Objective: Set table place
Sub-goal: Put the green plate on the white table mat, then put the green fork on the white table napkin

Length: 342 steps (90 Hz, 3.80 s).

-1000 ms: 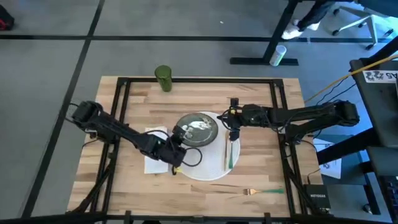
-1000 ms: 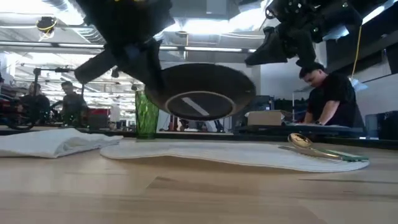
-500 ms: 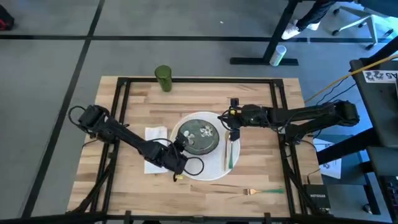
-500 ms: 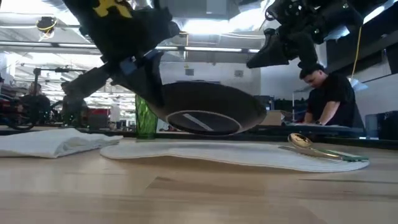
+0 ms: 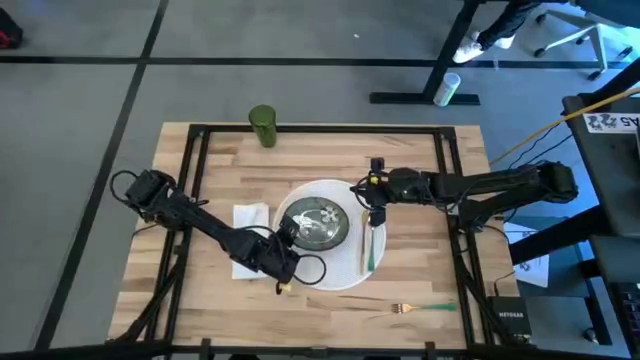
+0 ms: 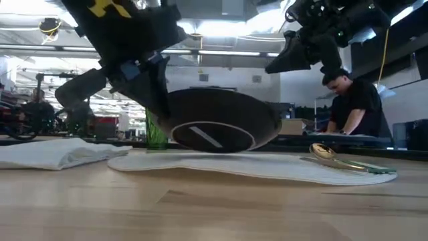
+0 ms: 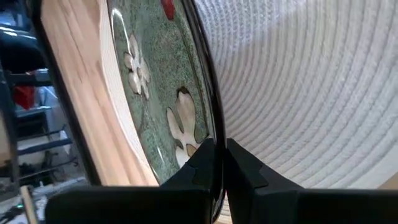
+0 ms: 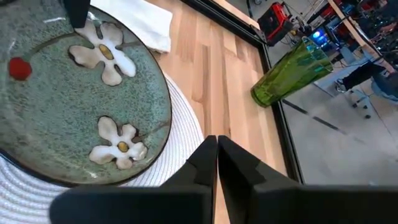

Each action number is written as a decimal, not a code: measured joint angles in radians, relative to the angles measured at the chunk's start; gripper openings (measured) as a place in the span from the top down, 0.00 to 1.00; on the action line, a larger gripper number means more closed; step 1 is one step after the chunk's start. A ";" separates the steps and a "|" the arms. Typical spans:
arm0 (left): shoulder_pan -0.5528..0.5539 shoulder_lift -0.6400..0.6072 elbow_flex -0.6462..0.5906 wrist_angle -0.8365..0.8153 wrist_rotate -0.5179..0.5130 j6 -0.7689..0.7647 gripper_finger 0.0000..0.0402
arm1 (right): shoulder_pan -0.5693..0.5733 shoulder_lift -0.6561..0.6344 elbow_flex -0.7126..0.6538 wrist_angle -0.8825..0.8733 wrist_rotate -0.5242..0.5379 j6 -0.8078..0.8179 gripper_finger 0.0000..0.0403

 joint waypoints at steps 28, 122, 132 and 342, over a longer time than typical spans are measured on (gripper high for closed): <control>0.002 0.026 0.000 0.014 0.020 -0.012 1.00 | 0.000 0.000 0.000 -0.021 0.000 0.000 1.00; 0.002 0.053 0.001 0.014 0.045 0.009 0.87 | 0.000 0.000 0.000 -0.024 0.000 0.000 1.00; 0.002 0.053 0.000 0.014 0.048 0.005 0.83 | 0.000 0.000 0.000 -0.024 0.000 0.000 1.00; 0.011 -0.008 0.039 -0.133 0.144 -0.384 0.84 | 0.001 -0.001 0.000 -0.091 -0.106 0.001 1.00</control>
